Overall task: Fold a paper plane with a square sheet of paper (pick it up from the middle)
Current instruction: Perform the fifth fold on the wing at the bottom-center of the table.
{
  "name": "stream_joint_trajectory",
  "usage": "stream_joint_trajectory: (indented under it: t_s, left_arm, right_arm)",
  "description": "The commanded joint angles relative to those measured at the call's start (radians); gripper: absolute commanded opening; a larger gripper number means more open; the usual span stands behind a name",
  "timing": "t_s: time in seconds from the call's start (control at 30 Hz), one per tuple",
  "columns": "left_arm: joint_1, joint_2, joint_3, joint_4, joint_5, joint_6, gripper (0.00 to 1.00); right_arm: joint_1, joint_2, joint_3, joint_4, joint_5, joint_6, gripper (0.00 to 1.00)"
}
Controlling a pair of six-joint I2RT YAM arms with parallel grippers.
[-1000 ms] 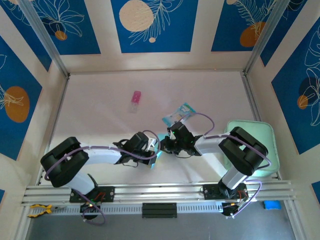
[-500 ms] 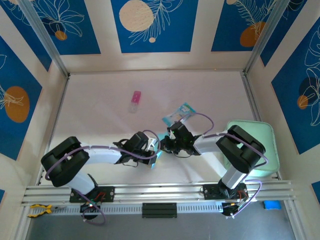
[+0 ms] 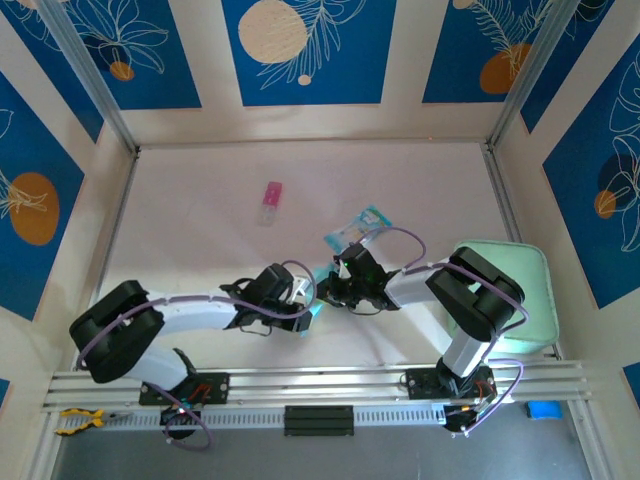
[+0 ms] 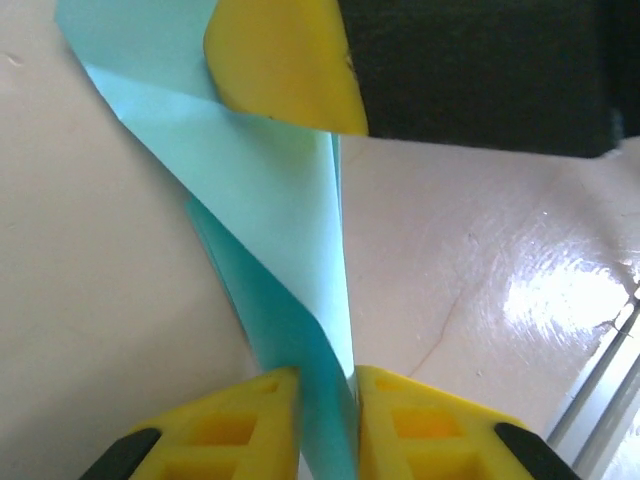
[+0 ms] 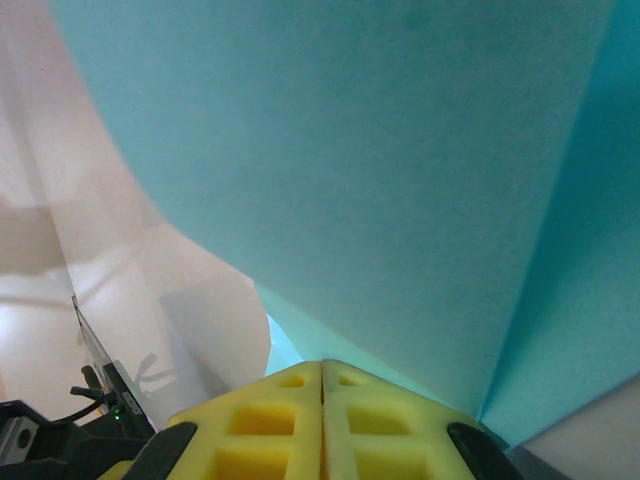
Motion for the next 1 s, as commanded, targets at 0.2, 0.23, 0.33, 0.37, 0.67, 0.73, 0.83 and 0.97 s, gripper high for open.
stream_joint_trajectory:
  t_s: [0.2,0.23,0.33,0.37,0.67,0.73,0.83,0.97]
  left_arm:
    - [0.004,-0.037,-0.016,-0.034,0.041,-0.016,0.21]
    - [0.005,-0.033,-0.017,-0.031,0.042,-0.016,0.21]
    - [0.005,-0.018,-0.014,-0.028,0.041,-0.017,0.21]
    - [0.005,-0.013,-0.013,-0.025,0.045,-0.016,0.21]
    - [0.008,0.019,-0.018,-0.034,0.069,-0.022,0.02]
    - [0.010,0.022,-0.023,-0.044,0.079,-0.028,0.00]
    - [0.012,0.029,-0.024,-0.059,0.096,-0.036,0.00]
    - [0.013,0.059,-0.021,-0.058,0.145,-0.048,0.00]
  right_arm:
    - [0.000,0.042,-0.006,-0.056,0.040,0.007,0.09]
    - [0.001,0.044,-0.007,-0.056,0.040,0.009,0.09]
    - [0.004,0.047,-0.004,-0.056,0.040,0.010,0.09]
    - [0.004,0.047,-0.005,-0.056,0.042,0.011,0.09]
    - [0.007,0.046,-0.010,-0.065,0.055,0.017,0.09]
    - [0.007,0.044,-0.013,-0.070,0.065,0.019,0.09]
    - [0.005,0.038,-0.021,-0.073,0.078,0.025,0.09]
    - [-0.002,0.035,-0.032,-0.073,0.089,0.031,0.09]
